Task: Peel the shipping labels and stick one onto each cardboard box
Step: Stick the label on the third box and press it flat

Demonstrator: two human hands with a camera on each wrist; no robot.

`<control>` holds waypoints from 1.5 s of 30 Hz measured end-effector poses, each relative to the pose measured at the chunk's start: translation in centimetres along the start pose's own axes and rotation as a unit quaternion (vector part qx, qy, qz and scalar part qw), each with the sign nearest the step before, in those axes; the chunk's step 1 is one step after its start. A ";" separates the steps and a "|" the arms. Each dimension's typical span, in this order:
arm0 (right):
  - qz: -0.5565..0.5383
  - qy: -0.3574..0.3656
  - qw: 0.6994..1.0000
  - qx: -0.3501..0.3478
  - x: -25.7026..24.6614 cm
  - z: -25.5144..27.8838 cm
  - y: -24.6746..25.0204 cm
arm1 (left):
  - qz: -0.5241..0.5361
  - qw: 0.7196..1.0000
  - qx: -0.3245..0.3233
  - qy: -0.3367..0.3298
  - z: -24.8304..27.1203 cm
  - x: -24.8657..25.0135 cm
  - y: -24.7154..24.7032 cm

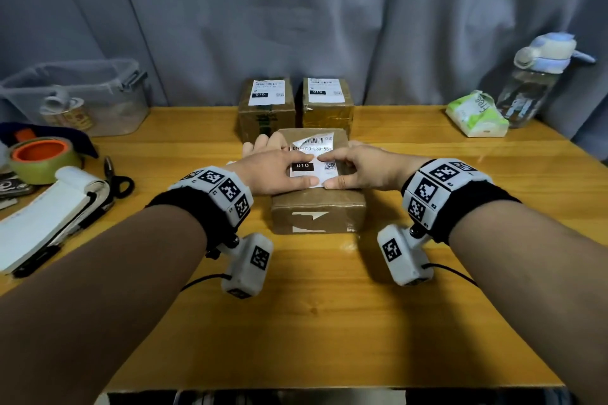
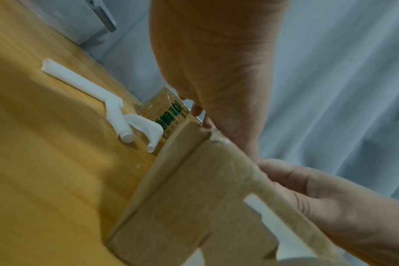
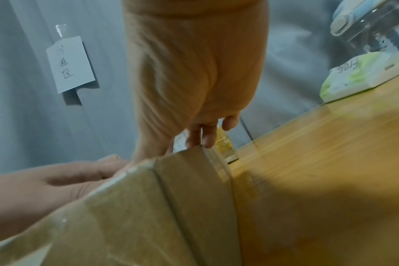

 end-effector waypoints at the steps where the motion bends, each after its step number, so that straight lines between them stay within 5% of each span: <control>1: 0.003 -0.001 1.000 -0.003 0.1 0.0 -0.1 | 0.003 1.000 -0.003 0.002 0.2 -0.1 0.0; 7: -0.118 -0.033 0.992 0.036 -1.1 0.7 0.8 | 0.028 0.999 0.013 0.024 1.1 -0.8 0.9; 12: 0.072 0.008 0.982 0.176 -3.0 0.2 0.7 | 0.028 0.997 0.065 0.039 0.8 1.7 0.2; 22: 0.067 0.010 0.995 0.067 -1.6 2.0 0.6 | 0.033 0.999 -0.025 0.030 2.4 -0.9 0.5; 25: 0.058 0.023 0.997 0.044 -1.7 1.7 1.0 | 0.000 1.000 -0.007 0.007 2.2 -0.4 1.8; 28: 0.032 0.031 0.997 0.060 -2.8 1.2 1.1 | 0.016 0.998 0.047 -0.035 1.6 2.0 2.5; 34: 0.041 0.068 0.990 0.114 -3.3 1.4 0.2 | 0.066 0.998 -0.009 -0.022 2.4 2.7 -0.4; 39: 0.109 0.081 0.988 0.071 -2.6 1.8 -0.2 | 0.020 0.999 -0.020 -0.029 1.9 1.8 -0.4; 45: 0.071 0.064 0.995 0.013 -3.2 0.9 -1.3 | 0.050 0.996 -0.027 -0.062 1.4 1.9 -0.7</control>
Point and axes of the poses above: each hand's wrist, its own z-axis away from the middle knuckle, its own y-axis out of the back of the hand, x = y × z, the point moved 6 cm from there along -z, towards the middle knuckle, and after that the axes turned 15 degrees about x, right-handed, at the moved point
